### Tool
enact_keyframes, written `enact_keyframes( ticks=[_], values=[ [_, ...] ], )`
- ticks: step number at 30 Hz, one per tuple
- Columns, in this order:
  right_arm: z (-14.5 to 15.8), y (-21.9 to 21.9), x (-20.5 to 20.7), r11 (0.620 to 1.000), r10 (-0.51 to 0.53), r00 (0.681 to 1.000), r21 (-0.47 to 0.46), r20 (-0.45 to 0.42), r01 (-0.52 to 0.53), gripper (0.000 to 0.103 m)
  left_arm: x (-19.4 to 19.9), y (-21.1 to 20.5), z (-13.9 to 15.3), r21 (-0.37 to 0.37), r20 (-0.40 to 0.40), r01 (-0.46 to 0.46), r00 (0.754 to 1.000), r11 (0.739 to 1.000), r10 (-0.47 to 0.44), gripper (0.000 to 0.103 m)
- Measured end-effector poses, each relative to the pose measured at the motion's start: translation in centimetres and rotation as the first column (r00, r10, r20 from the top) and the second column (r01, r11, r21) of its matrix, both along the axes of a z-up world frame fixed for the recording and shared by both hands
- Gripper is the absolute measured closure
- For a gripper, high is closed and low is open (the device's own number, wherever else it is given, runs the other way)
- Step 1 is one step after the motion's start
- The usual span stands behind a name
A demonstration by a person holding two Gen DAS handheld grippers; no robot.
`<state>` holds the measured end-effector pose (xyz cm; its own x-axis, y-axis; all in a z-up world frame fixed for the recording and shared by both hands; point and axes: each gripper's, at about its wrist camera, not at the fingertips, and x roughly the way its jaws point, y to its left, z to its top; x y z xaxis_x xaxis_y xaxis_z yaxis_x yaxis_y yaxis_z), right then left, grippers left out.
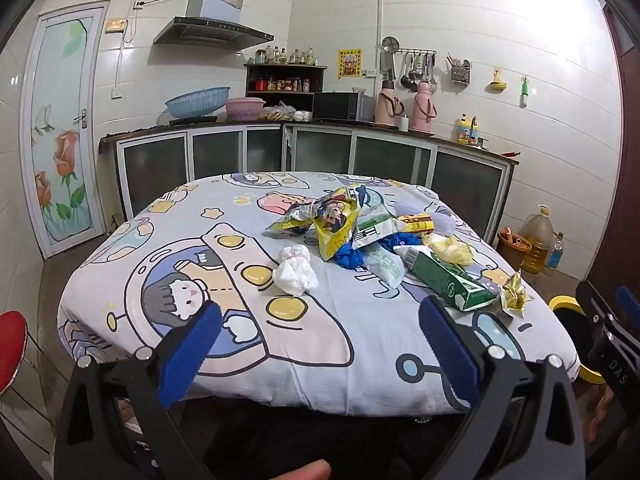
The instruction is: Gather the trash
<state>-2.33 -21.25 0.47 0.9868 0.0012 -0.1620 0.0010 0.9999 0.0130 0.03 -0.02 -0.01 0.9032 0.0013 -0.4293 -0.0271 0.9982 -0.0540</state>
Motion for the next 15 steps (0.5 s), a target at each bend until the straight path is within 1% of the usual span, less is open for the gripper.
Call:
enact_keyframes(
  ticks=[9, 10, 11, 12, 15],
  values=[
    [0.0, 0.2, 0.1, 1.0, -0.005, 1.0, -0.007, -0.002, 0.005, 0.007, 0.3, 0.1, -0.1, -0.015, -0.017, 0.002, 1.0, 1.0, -0.002, 0.008],
    [0.0, 0.2, 0.1, 1.0, -0.005, 1.0, -0.005, -0.004, 0.005, 0.007, 0.5, 0.4, -0.9, -0.016, -0.014, -0.001, 1.0, 1.0, 0.001, 0.008],
    [0.0, 0.2, 0.1, 1.0, -0.004, 1.0, -0.005, -0.005, 0.004, 0.007, 0.5, 0.4, -1.0, -0.019, -0.015, -0.001, 1.0, 1.0, 0.0, 0.008],
    [0.0, 0.2, 0.0, 1.0, -0.003, 1.0, -0.005, -0.006, 0.003, 0.007, 0.3, 0.5, -0.6, -0.021, -0.016, 0.001, 1.0, 1.0, -0.001, 0.008],
    [0.5, 0.2, 0.0, 1.0, 0.0, 1.0, -0.004, -0.007, 0.0, 0.007, 0.3, 0.6, -0.5, -0.022, -0.021, -0.001, 1.0, 1.0, 0.001, 0.008]
  ],
)
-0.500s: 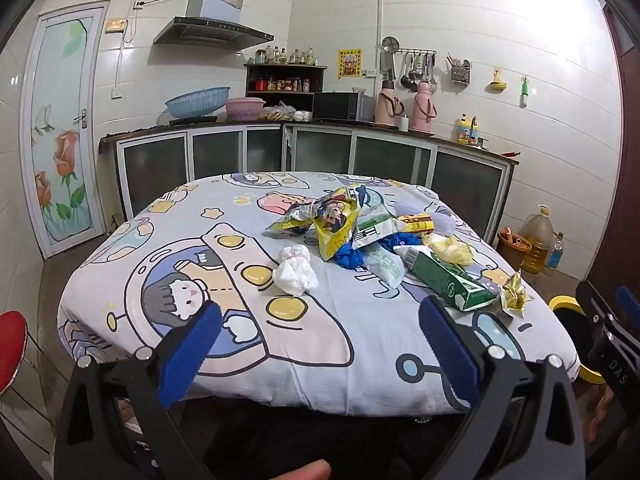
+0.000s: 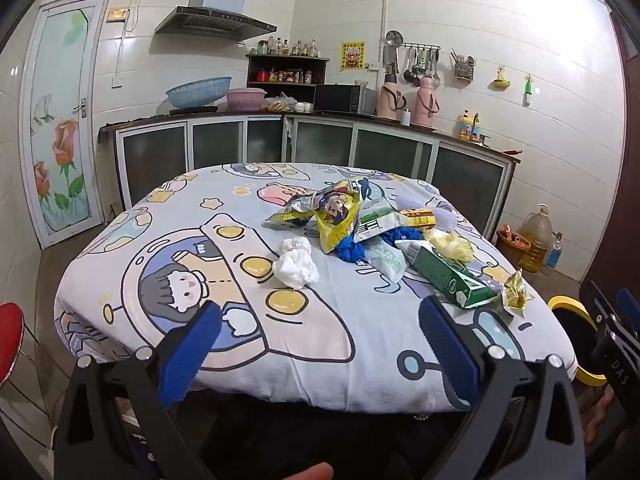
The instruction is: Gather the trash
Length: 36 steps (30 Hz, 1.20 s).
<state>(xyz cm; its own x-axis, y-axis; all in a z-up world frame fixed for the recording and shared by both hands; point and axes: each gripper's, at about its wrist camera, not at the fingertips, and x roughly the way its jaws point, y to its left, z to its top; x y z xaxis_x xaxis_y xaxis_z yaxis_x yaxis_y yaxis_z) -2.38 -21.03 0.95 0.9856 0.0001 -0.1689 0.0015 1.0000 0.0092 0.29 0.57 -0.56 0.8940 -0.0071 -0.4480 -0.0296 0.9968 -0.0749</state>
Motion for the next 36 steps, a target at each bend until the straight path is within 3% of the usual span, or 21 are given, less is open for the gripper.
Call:
enact_keyframes(
  ticks=[36],
  values=[
    [-0.79, -0.11, 0.17, 1.0, 0.012, 1.0, 0.002, -0.014, -0.012, 0.007, 0.25, -0.55, -0.24, -0.001, -0.022, 0.008, 1.0, 1.0, -0.008, 0.008]
  ],
)
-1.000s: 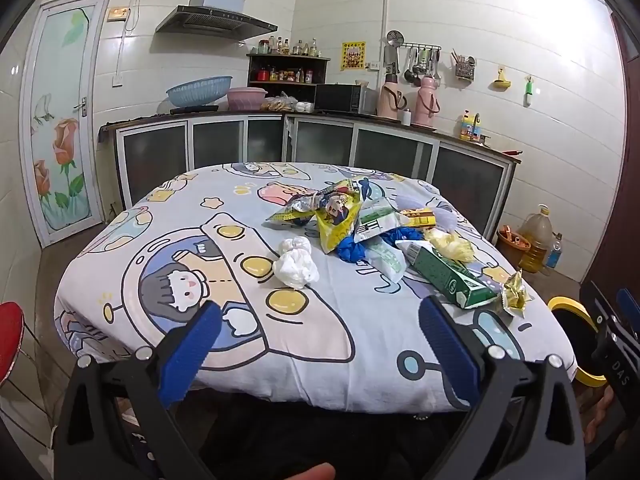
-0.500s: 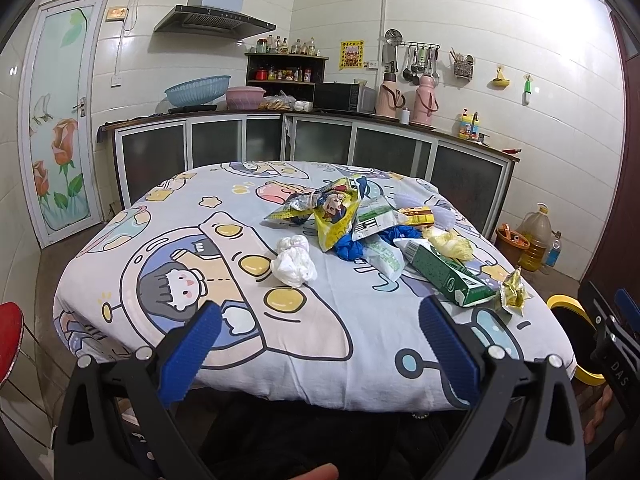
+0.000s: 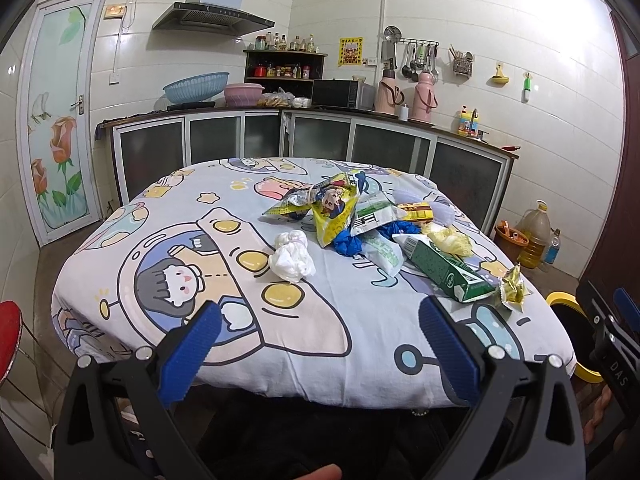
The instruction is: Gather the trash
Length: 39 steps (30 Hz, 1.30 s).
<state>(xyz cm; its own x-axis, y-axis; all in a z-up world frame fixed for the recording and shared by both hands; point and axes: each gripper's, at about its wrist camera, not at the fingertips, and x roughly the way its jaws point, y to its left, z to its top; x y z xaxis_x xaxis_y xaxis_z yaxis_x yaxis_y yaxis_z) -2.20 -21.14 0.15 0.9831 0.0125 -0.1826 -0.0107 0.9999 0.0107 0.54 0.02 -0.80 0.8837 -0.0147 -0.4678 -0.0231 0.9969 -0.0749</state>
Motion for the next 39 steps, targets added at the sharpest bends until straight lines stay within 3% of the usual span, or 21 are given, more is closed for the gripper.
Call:
enact_keyframes(
  ticks=[39],
  values=[
    [-0.1, -1.1, 0.6, 1.0, -0.012, 1.0, 0.025, -0.023, 0.013, 0.007, -0.2, 0.1, 0.1, 0.005, -0.002, -0.005, 1.0, 1.0, 0.005, 0.008]
  ],
)
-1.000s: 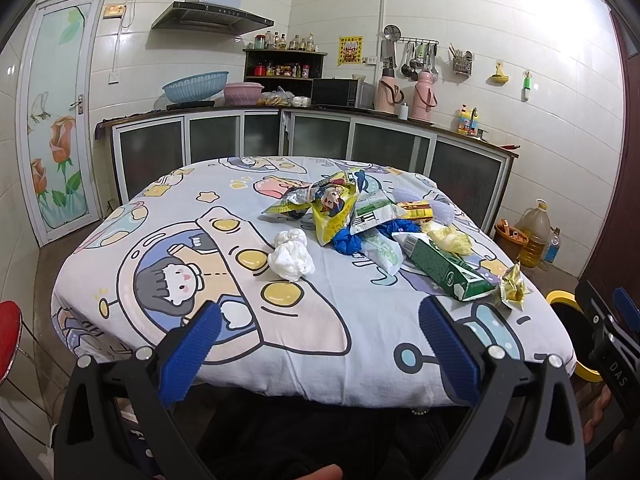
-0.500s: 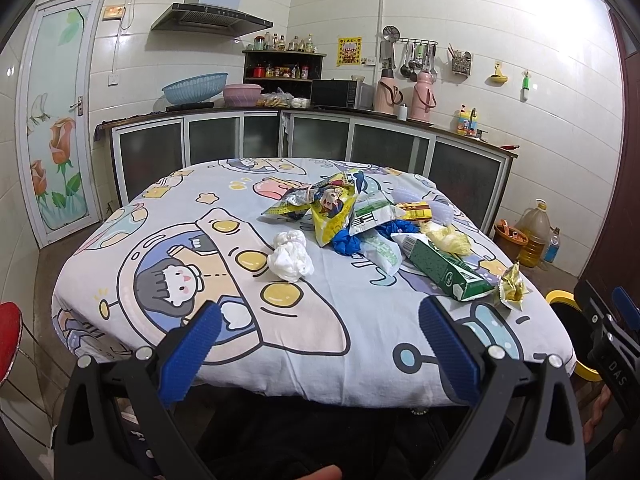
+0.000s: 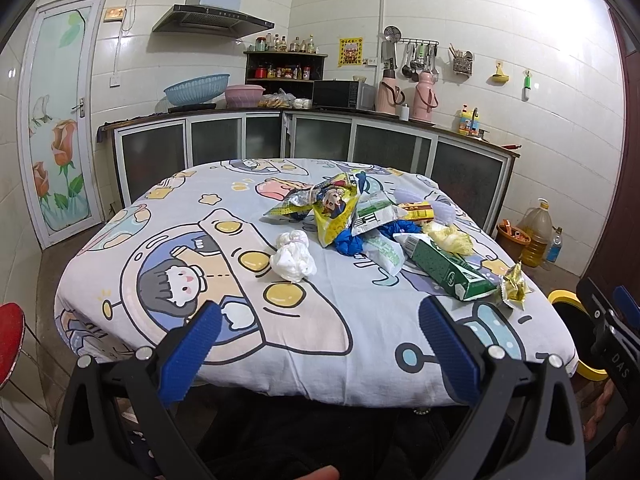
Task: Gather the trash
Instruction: 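Grasp the white tissue bundle with the left tool while the right tool grasps the yellow snack wrapper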
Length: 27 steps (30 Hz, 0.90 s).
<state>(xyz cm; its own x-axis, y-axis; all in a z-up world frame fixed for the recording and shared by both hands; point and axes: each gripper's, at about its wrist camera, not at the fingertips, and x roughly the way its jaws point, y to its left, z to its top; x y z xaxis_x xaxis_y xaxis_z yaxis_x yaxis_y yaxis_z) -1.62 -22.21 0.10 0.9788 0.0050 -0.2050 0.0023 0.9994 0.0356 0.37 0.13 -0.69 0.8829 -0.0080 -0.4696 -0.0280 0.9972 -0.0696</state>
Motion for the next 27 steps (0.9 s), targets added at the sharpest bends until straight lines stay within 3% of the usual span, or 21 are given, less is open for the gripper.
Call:
enact_keyframes(
  ticks=[8, 11, 12, 14, 16, 21, 24, 27],
  values=[
    [1.2, -2.9, 1.7, 0.996, 0.027, 0.999, 0.081, -0.044, -0.023, 0.007, -0.2, 0.6, -0.1, -0.044, -0.003, 0.016, 1.0, 0.999, -0.017, 0.008],
    [1.6, -4.2, 3.5, 0.997, 0.042, 0.994, 0.066, -0.1, -0.035, 0.007, 0.2, 1.4, -0.8, -0.125, -0.019, 0.085, 0.996, 0.989, -0.088, 0.008],
    [1.5, -4.5, 4.4, 0.998, 0.046, 0.99, 0.047, -0.13, -0.04, 0.007, 0.5, 1.9, -1.2, -0.188, -0.02, 0.144, 0.988, 0.971, -0.151, 0.008],
    [1.0, -4.5, 5.6, 0.999, 0.049, 0.983, 0.009, -0.179, -0.048, 0.007, 1.0, 2.6, -1.7, -0.251, -0.014, 0.179, 0.982, 0.951, -0.188, 0.008],
    [0.3, -4.5, 6.6, 0.997, 0.062, 0.973, -0.021, -0.223, -0.068, 0.007, 1.5, 2.8, -2.2, -0.262, -0.036, 0.17, 0.982, 0.95, -0.185, 0.008],
    [-0.3, -5.6, 8.4, 0.995, 0.098, 0.966, 0.023, -0.238, -0.095, 0.007, 3.6, 3.8, -2.0, -0.181, -0.044, 0.151, 0.986, 0.972, -0.161, 0.008],
    [-0.4, -5.6, 9.8, 0.99, 0.137, 0.96, 0.025, -0.245, -0.135, 0.007, 5.4, 4.1, -2.0, -0.03, -0.061, 0.148, 0.987, 0.989, -0.15, 0.008],
    [-0.8, -5.0, 11.8, 0.986, 0.16, 0.942, 0.007, -0.295, -0.166, 0.007, 6.9, 4.4, -2.0, 0.049, -0.074, 0.174, 0.983, 0.983, -0.17, 0.008]
  ],
)
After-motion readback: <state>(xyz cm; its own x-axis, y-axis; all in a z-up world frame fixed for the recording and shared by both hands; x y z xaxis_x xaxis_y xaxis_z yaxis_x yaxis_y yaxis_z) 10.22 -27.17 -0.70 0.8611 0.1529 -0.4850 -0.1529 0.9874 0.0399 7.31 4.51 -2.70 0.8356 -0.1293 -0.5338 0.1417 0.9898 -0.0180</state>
